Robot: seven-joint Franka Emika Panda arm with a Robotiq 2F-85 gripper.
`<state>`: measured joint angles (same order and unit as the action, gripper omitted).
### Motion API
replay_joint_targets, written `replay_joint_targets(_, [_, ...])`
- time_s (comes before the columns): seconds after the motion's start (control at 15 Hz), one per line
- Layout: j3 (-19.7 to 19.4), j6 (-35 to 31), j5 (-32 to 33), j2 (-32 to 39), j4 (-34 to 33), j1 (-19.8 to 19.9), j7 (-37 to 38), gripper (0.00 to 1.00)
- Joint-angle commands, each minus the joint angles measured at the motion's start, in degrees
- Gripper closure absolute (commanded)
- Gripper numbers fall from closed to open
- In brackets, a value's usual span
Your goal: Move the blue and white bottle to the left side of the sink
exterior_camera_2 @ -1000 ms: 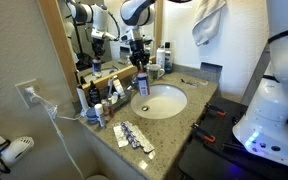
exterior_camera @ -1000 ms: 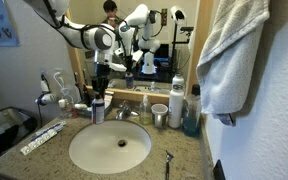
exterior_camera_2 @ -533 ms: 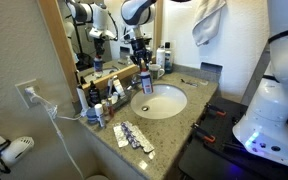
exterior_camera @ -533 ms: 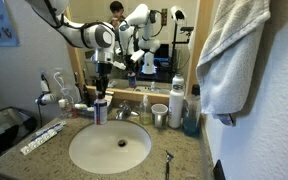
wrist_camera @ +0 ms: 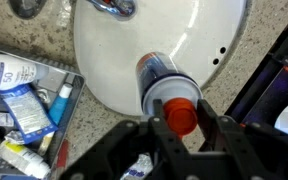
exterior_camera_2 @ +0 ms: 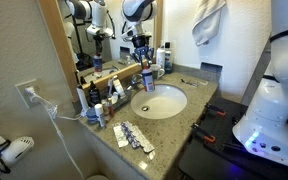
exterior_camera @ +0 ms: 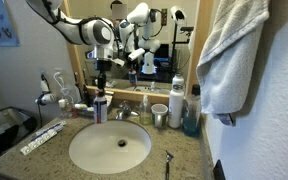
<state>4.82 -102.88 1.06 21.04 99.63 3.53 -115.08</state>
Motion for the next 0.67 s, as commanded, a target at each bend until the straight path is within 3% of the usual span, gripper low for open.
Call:
replay_joint_targets(0.0, [0.45, 1.03, -1.09, -2.02, 1.35, -0.44, -1.57, 0.88])
replay_joint_targets(0.6, [4.04, 0.20, -0.94, 2.49, -0.46, -5.94, 0.93, 0.88])
